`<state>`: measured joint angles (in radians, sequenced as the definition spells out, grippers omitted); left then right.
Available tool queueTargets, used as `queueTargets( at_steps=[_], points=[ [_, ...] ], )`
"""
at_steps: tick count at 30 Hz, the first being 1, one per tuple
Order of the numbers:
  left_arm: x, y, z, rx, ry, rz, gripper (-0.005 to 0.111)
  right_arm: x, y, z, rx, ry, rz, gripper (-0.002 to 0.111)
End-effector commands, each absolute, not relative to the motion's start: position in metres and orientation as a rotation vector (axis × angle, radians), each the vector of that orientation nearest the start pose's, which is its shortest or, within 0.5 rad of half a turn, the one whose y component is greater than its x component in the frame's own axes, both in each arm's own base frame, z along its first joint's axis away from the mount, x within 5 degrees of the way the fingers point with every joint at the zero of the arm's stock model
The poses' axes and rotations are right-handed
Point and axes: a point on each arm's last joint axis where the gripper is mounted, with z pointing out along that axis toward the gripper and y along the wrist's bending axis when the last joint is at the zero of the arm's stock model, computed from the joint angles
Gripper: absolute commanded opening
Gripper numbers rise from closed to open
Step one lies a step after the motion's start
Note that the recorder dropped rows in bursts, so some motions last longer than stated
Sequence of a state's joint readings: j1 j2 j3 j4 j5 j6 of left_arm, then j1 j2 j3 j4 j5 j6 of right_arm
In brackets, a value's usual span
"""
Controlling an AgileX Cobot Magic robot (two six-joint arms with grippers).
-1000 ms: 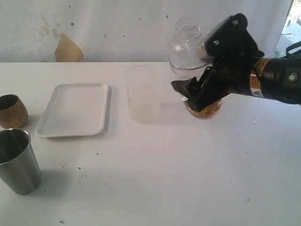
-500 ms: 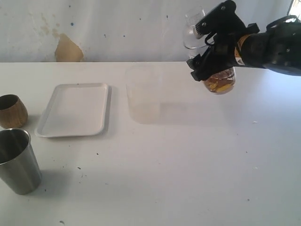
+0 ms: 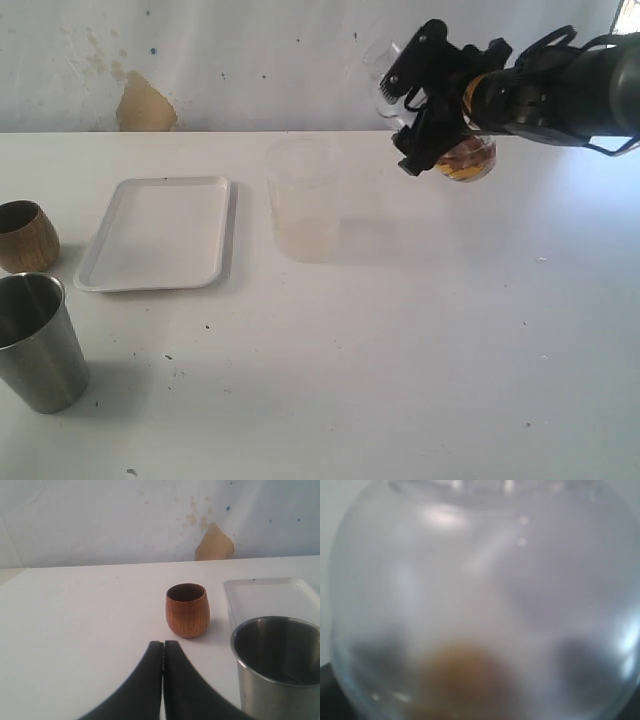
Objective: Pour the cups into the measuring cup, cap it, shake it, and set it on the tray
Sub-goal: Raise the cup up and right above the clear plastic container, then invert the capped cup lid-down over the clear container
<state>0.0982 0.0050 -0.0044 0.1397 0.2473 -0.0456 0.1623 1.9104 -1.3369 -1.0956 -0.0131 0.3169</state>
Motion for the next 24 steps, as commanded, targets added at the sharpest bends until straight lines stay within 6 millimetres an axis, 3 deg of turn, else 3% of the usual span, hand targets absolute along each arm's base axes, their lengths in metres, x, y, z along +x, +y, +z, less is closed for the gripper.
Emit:
queueTargets(
  at_steps=[1,8,12,24],
  points=[
    [0.055,0.008,0.192,-0.034,1.723,0.161,0.001,0.445,0.088,0.241,-1.010,1.777,-0.385,0.000],
    [0.055,0.008,0.192,-0.034,1.723,0.161,0.001,0.456,0.104,0.236,-1.091,1.774,-0.487,0.000],
    [0.055,0.008,0.192,-0.034,1.723,0.161,0.001,0.458,0.103,0.236,-1.099,1.775,-0.508,0.000],
    [0.055,0.008,0.192,-0.034,1.723,0.161,0.001,0.458,0.102,0.237,-1.337,1.642,-0.670,0.000]
  ],
)
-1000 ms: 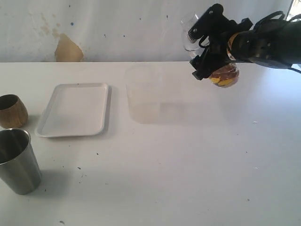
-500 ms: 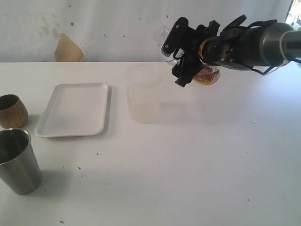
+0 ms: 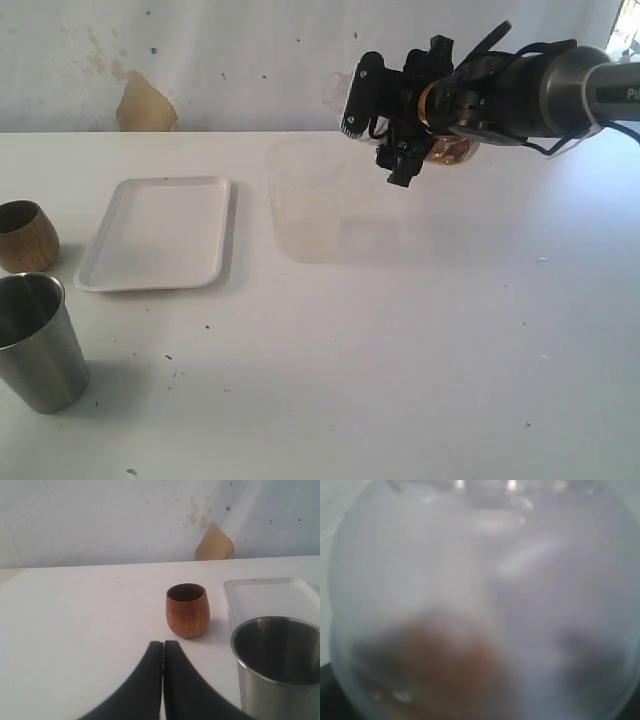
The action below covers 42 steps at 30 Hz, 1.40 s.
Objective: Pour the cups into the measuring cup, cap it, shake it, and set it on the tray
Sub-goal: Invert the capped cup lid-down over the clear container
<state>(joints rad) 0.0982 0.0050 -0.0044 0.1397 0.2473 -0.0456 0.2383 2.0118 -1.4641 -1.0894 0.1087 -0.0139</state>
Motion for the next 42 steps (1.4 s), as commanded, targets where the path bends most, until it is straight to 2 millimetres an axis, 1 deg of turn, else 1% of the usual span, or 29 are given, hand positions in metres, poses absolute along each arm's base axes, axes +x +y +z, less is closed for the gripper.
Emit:
queueTargets(
  at_steps=[1,12,14,17,20,27,35,42],
  points=[
    [0.055,0.008,0.192,-0.034,1.723,0.161,0.001,0.458,0.103,0.237,-1.356,1.628,-0.680,0.000],
    [0.055,0.008,0.192,-0.034,1.723,0.161,0.001,0.458,0.103,0.238,-1.516,1.508,-0.783,0.000],
    [0.055,0.008,0.192,-0.034,1.723,0.161,0.001,0.459,0.104,0.240,-1.510,1.502,-0.786,0.000],
    [0.055,0.008,0.192,-0.034,1.723,0.161,0.001,0.463,0.105,0.249,-1.506,1.472,-0.811,0.000],
    [0.055,0.008,0.192,-0.034,1.723,0.161,0.001,0.463,0.105,0.252,-1.591,1.398,-0.880,0.000],
    [0.055,0.008,0.192,-0.034,1.723,0.161,0.001,0.464,0.104,0.252,-1.685,1.316,-0.965,0.000],
    [0.055,0.008,0.192,-0.034,1.723,0.161,0.001,0.464,0.104,0.255,-1.692,1.297,-0.982,0.000],
    [0.055,0.008,0.192,-0.034,1.723,0.161,0.001,0.469,0.105,0.269,-1.655,1.276,-1.007,0.000]
  ],
)
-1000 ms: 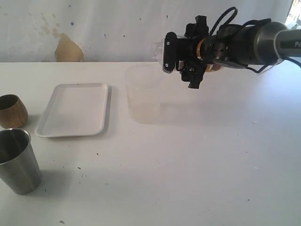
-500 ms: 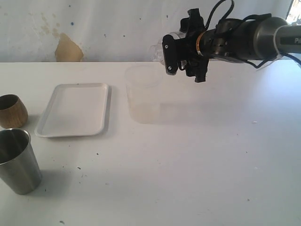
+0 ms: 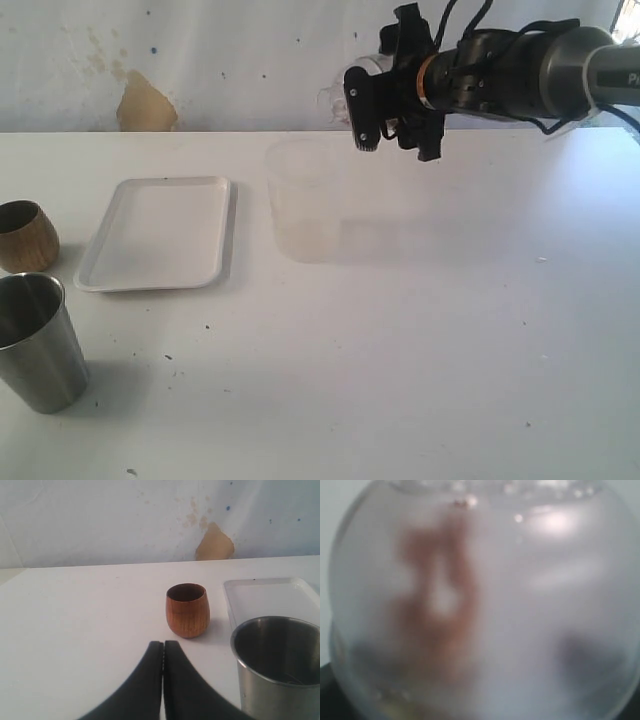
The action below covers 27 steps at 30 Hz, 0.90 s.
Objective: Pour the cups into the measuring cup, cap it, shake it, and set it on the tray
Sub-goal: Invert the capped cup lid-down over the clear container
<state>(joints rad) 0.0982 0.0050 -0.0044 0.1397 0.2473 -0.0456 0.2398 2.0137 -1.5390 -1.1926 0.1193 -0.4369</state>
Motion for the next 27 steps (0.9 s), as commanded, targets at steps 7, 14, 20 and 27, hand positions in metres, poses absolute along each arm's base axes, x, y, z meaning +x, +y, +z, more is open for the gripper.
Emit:
queueTargets(
  at_steps=[7,14,20,27],
  points=[
    [0.055,0.008,0.192,-0.034,1.723,0.161,0.001,0.469,0.107,0.273,-1.690,1.237,-1.065,0.000],
    [0.055,0.008,0.192,-0.034,1.723,0.161,0.001,0.467,0.116,0.274,-1.772,1.141,-1.142,0.000],
    [0.055,0.008,0.192,-0.034,1.723,0.161,0.001,0.468,0.114,0.274,-1.800,1.121,-1.193,0.000],
    [0.055,0.008,0.192,-0.034,1.723,0.161,0.001,0.468,0.114,0.275,-1.826,1.086,-1.226,0.000]
  ],
)
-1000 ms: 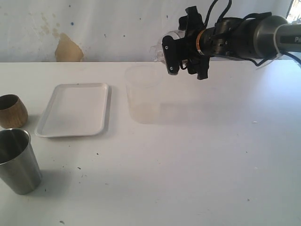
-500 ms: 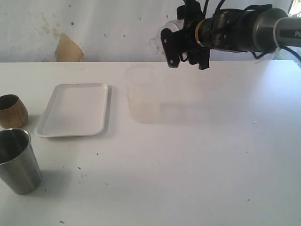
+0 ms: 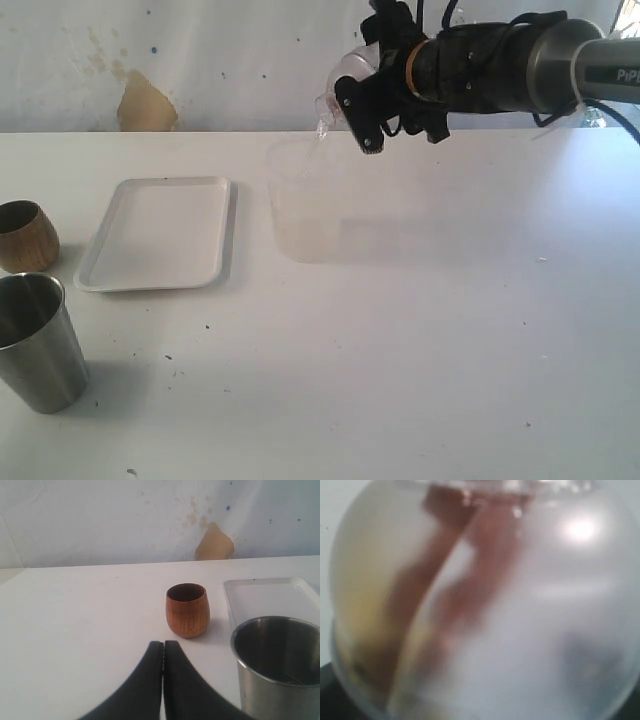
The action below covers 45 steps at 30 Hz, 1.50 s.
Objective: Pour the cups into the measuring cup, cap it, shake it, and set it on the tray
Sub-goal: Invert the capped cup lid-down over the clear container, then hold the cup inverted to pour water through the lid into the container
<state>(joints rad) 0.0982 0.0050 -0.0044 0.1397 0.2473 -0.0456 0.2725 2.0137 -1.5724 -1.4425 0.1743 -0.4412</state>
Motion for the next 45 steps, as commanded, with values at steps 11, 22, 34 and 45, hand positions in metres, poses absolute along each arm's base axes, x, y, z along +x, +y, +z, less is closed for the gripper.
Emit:
queueTargets(
  at_steps=[11,22,34,45],
  points=[
    [0.0549,0.0082,0.1917,-0.034,1.723,0.161,0.001,0.4681,0.1143,0.2757,-1.850,1.048,-1.251,0.000],
    [0.0549,0.0082,0.1917,-0.034,1.723,0.161,0.001,0.4686,0.1147,0.2774,-1.917,0.940,-1.330,0.000],
    [0.0549,0.0082,0.1917,-0.034,1.723,0.161,0.001,0.4687,0.1145,0.2777,-1.926,0.925,-1.344,0.000],
    [0.0549,0.0082,0.1917,-0.034,1.723,0.161,0.001,0.4692,0.1144,0.2763,-1.860,1.007,-1.290,0.000]
  ],
)
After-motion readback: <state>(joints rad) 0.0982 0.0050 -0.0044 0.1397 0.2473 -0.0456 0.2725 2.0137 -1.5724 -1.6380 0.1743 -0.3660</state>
